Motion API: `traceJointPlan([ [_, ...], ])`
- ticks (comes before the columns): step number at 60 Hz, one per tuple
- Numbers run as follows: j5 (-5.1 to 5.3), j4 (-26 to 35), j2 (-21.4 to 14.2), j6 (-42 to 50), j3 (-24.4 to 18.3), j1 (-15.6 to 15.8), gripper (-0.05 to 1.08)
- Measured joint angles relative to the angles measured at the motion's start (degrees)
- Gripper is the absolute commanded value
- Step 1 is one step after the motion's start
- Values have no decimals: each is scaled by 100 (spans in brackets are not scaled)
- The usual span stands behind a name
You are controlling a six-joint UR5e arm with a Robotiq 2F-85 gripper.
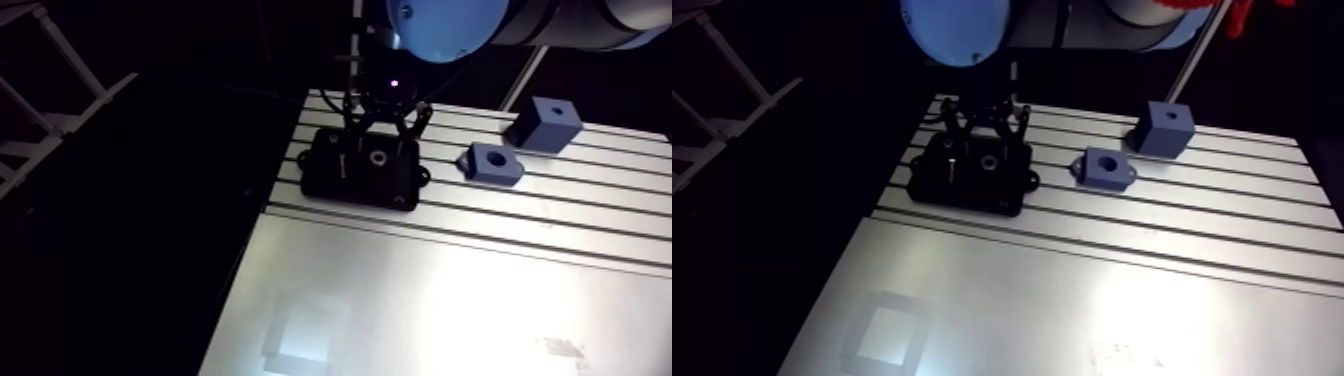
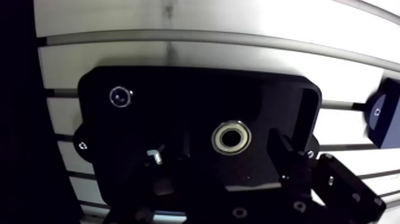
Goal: Pick up the bearing and press it into the housing until flush.
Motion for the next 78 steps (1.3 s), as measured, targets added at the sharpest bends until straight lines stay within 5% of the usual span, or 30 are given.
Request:
traceJointPlan([
  [78, -28, -13, 112, -33, -15, 29, 44],
])
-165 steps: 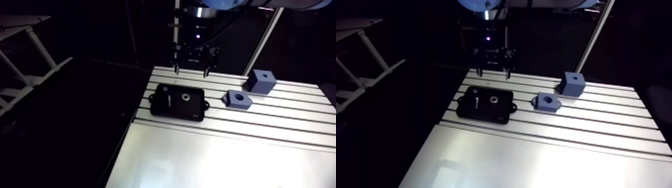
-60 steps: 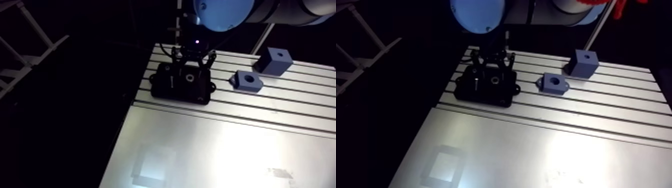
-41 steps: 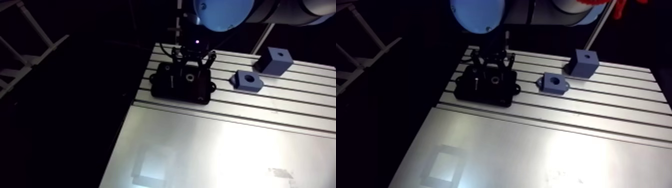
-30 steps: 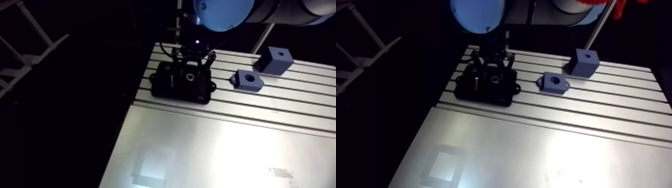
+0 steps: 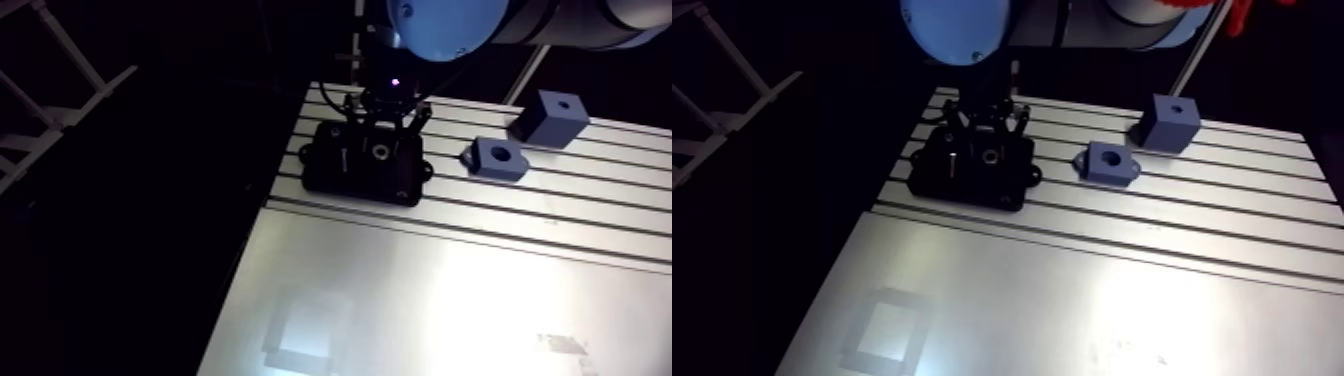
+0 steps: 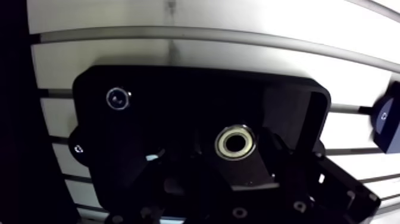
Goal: Pick up the bearing and press it into the housing until flush.
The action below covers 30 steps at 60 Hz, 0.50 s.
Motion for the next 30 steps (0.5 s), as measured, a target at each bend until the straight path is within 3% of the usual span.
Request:
traceJointPlan([
  [30, -10, 8, 22, -1, -12, -2, 50],
])
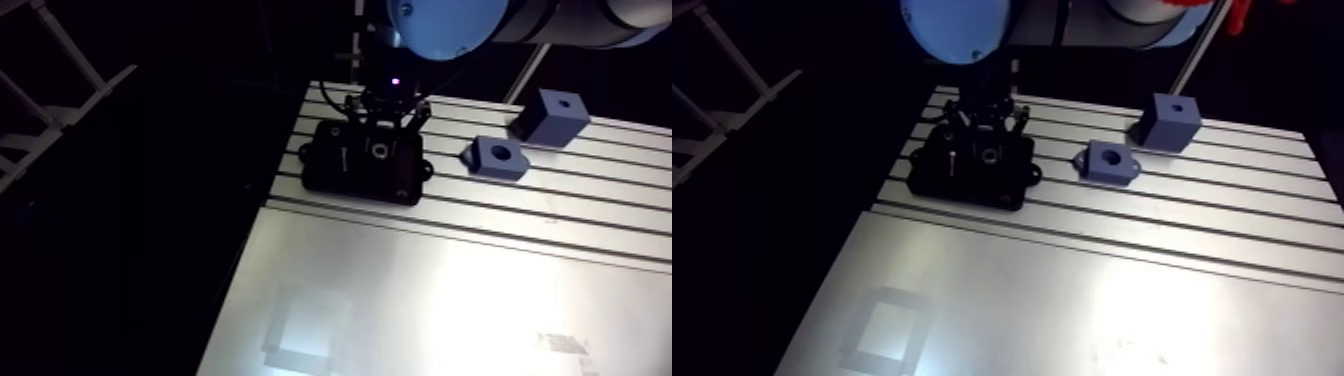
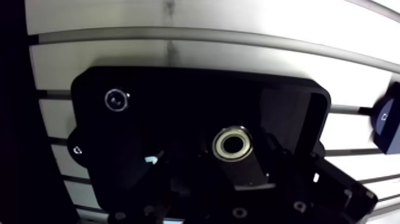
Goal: Pick up the bearing and press it into the housing until flush.
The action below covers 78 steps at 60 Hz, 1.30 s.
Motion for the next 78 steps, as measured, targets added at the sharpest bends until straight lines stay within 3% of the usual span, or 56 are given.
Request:
traceJointPlan([
  [50, -6, 12, -9, 0, -22, -7, 62],
  [78, -11, 560, -516, -200, -265, -68, 70],
])
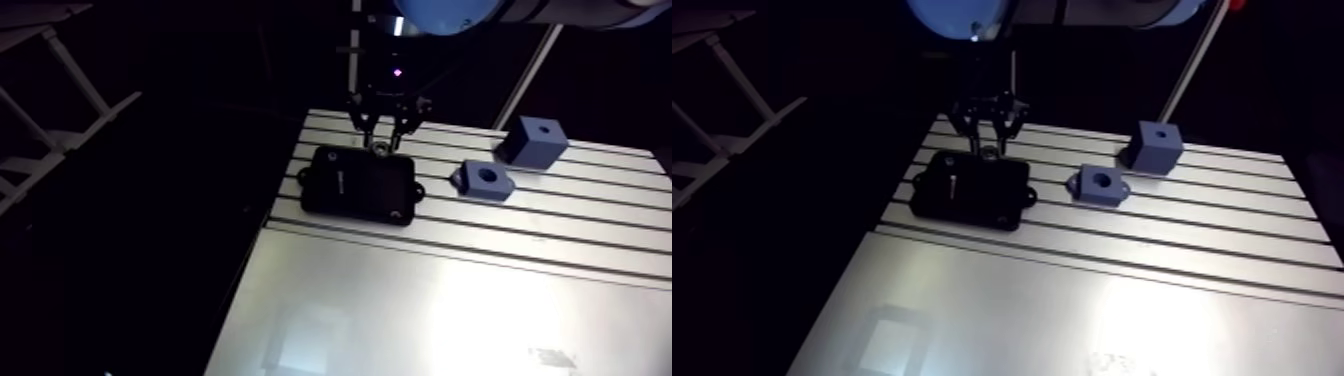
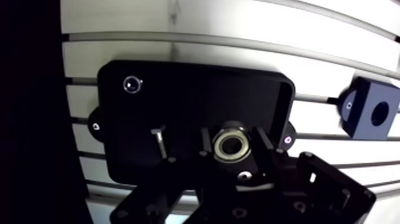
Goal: Pick up the bearing and press it into the housing until flush.
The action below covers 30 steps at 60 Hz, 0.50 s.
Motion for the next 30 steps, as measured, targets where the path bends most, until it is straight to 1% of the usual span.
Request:
traceJointPlan([
  [13, -3, 252, -172, -352, -179, -271, 71],
  [30, -25, 405, -286, -787, -290, -747, 71],
])
